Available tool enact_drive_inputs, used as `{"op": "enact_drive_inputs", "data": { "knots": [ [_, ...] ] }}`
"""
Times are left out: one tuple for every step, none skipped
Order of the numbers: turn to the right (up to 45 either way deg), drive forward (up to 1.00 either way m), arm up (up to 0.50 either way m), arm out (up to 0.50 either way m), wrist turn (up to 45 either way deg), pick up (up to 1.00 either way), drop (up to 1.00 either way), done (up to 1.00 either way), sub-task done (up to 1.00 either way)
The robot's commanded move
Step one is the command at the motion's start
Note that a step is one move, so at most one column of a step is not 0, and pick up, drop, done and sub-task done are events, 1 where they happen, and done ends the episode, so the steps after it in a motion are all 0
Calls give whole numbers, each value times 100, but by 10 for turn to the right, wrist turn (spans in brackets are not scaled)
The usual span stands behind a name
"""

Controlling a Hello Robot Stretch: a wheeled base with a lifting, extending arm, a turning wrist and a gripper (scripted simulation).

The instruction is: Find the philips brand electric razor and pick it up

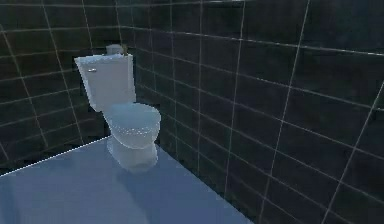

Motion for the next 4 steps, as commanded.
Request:
{"op": "enact_drive_inputs", "data": {
  "knots": [
    [0,30,0,0,0,0,0,0,0],
    [330,0,0,0,0,0,0,0,0],
    [0,5,0,0,0,0,0,0,0],
    [-240,0,0,0,0,0,0,0,0]
  ]
}}
